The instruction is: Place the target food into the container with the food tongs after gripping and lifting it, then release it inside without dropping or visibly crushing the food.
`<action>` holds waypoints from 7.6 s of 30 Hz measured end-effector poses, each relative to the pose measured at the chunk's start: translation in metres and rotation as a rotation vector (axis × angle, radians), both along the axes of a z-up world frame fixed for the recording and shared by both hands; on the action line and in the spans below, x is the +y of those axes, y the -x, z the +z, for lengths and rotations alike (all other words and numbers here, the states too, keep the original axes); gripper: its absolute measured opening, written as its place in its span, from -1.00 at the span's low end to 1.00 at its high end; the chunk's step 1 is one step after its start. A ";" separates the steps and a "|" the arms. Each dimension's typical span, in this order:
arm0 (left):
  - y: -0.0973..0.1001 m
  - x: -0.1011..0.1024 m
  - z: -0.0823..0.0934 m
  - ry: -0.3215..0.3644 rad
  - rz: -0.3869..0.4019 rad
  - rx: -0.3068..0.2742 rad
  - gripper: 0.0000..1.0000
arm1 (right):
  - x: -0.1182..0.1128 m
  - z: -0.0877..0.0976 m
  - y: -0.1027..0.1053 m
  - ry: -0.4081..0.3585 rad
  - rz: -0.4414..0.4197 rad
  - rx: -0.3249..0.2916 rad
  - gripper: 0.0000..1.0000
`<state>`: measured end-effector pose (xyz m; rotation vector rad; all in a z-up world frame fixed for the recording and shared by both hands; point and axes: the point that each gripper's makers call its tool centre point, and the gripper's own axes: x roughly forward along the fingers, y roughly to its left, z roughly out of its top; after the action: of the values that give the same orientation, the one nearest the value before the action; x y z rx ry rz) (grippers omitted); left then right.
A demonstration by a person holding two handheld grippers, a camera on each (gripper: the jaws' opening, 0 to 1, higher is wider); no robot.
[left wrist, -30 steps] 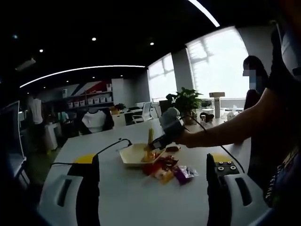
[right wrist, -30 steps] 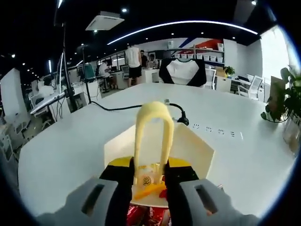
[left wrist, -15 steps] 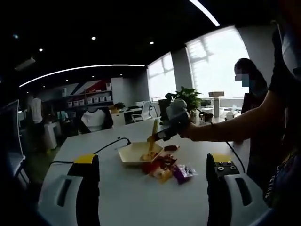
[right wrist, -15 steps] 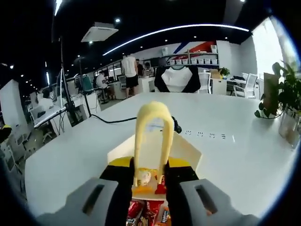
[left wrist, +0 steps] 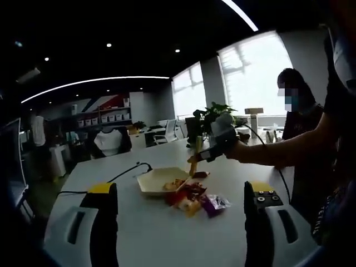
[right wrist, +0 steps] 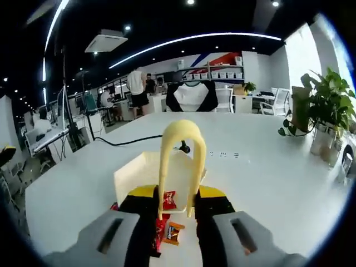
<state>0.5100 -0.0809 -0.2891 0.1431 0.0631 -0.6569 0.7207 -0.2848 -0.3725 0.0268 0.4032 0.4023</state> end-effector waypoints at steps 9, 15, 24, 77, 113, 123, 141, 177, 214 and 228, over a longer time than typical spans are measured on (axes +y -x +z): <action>0.000 -0.002 0.001 0.006 -0.004 -0.003 1.00 | -0.004 -0.008 0.013 -0.007 -0.050 0.020 -0.55; -0.001 -0.003 0.003 -0.002 -0.002 -0.012 1.00 | 0.003 -0.022 0.016 -0.024 -0.061 0.055 -0.55; 0.001 0.000 0.000 0.001 0.002 -0.005 1.00 | 0.004 -0.039 0.019 -0.034 -0.102 0.075 -0.55; 0.001 -0.001 -0.009 0.001 0.002 0.024 0.97 | 0.002 0.011 -0.014 0.033 -0.043 -0.069 -0.71; 0.002 -0.009 -0.005 -0.008 -0.012 0.012 0.99 | -0.039 0.015 -0.042 0.060 -0.024 -0.047 -0.67; 0.001 -0.012 -0.008 -0.013 -0.016 0.022 0.98 | -0.050 0.000 -0.025 0.057 -0.002 -0.005 -0.61; -0.002 -0.002 -0.009 -0.018 0.011 0.030 0.97 | -0.047 -0.039 -0.011 0.032 0.047 0.084 -0.57; -0.001 0.002 -0.005 -0.041 0.021 0.032 0.96 | -0.036 0.032 -0.029 -0.111 0.022 -0.046 -0.74; -0.001 0.010 0.000 -0.065 0.034 0.013 0.96 | 0.038 -0.028 -0.112 0.043 0.110 0.067 -0.65; 0.000 0.006 0.002 -0.051 0.025 0.004 0.96 | 0.030 0.013 -0.077 -0.019 0.101 -0.028 -0.60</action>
<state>0.5095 -0.0746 -0.2876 0.1893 0.0856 -0.6312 0.7976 -0.2548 -0.3594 0.0196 0.3743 0.5060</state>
